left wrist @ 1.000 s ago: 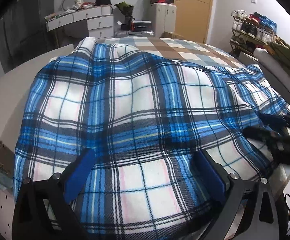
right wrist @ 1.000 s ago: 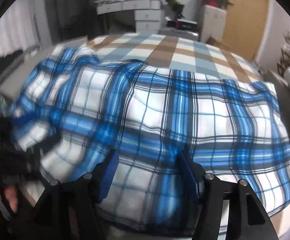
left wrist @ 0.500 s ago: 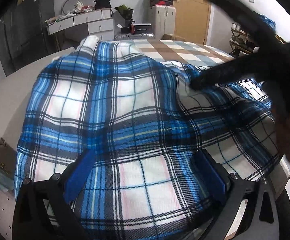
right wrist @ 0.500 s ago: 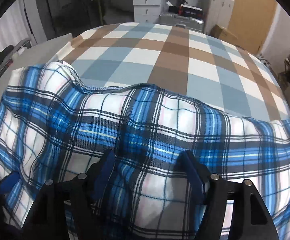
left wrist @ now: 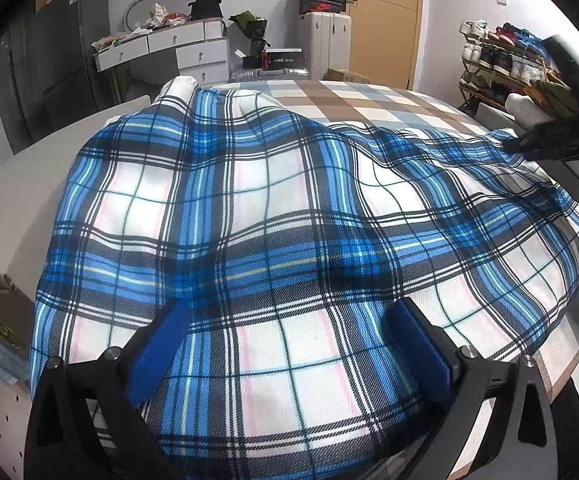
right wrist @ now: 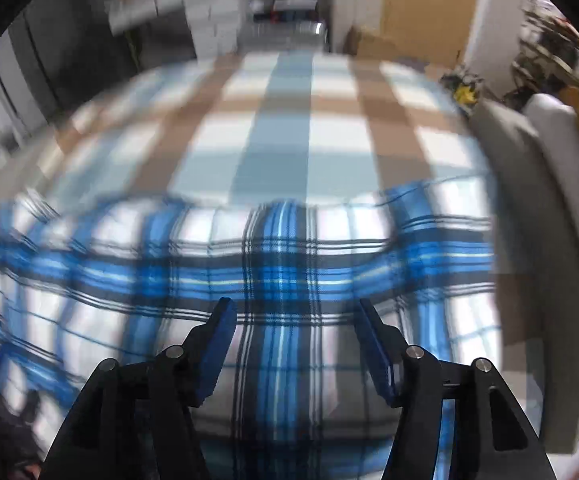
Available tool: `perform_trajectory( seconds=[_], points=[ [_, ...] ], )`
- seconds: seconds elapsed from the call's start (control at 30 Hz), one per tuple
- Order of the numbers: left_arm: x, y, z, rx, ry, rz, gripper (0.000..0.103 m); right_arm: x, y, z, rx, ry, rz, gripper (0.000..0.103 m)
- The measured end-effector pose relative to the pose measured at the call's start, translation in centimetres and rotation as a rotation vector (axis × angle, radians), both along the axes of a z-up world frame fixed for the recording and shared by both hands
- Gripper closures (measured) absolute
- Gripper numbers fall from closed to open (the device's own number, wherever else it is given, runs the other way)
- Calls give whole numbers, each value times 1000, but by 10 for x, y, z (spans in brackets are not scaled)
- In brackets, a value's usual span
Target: Fold large clothes
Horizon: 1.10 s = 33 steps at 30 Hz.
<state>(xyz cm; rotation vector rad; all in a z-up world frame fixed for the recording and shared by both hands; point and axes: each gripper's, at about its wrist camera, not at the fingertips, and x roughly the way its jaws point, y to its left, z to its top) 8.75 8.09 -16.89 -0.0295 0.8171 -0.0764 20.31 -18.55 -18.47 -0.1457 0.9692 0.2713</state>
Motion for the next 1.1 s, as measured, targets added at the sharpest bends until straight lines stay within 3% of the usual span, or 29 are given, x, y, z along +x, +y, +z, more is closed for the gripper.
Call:
perform_trajectory(
  seconds=[0.1, 0.2, 0.27, 0.3, 0.37, 0.4, 0.43, 0.53, 0.63, 0.67, 0.7, 0.73, 0.8, 0.93, 1.03, 1.1],
  points=[
    [0, 0, 0, 0, 0, 1, 4, -37, -9, 10, -15, -80, 35, 39],
    [0, 0, 0, 3, -1, 0, 4, -62, -9, -14, -65, -63, 85, 26],
    [0, 0, 1, 3, -1, 0, 4, -62, -11, -38, -103, 1, 72, 26],
    [0, -1, 1, 3, -3, 1, 4, -65, -14, -41, -85, -31, 71, 26],
    [-1, 0, 2, 4, -4, 2, 4, -63, -15, -40, -92, 0, 65, 26],
    [-1, 0, 2, 5, -7, 1, 4, -64, -15, -36, -88, 8, 59, 32],
    [-1, 0, 2, 5, -6, 0, 4, -68, -17, -27, -69, -8, 64, 47],
    [-1, 1, 4, 4, -2, 0, 4, -87, -26, -14, -77, -72, 51, 47],
    [0, 0, 3, 6, 0, -1, 4, -93, -30, -45, -159, 12, 33, 49],
    [0, 0, 3, 6, -1, -3, 4, -98, -34, -45, -119, -29, 13, 49],
    [0, 0, 3, 5, 3, -6, 4, -96, -35, -48, -111, 2, -14, 49],
    [0, 1, 3, 4, 0, -7, 4, -96, -32, -45, -95, 24, -55, 56],
    [-1, 0, 2, 6, -3, -6, 4, -100, -19, -30, -23, 16, -24, 69],
    [-1, 0, 1, 5, -3, -4, 4, -100, 26, -10, -135, -152, 45, 66],
    [0, -1, 1, 5, -6, -4, 4, -74, 36, -17, -122, -144, 29, 66],
    [-1, -1, 0, 6, -5, -5, 4, -49, 37, -20, -166, -113, -26, 67]
  ],
)
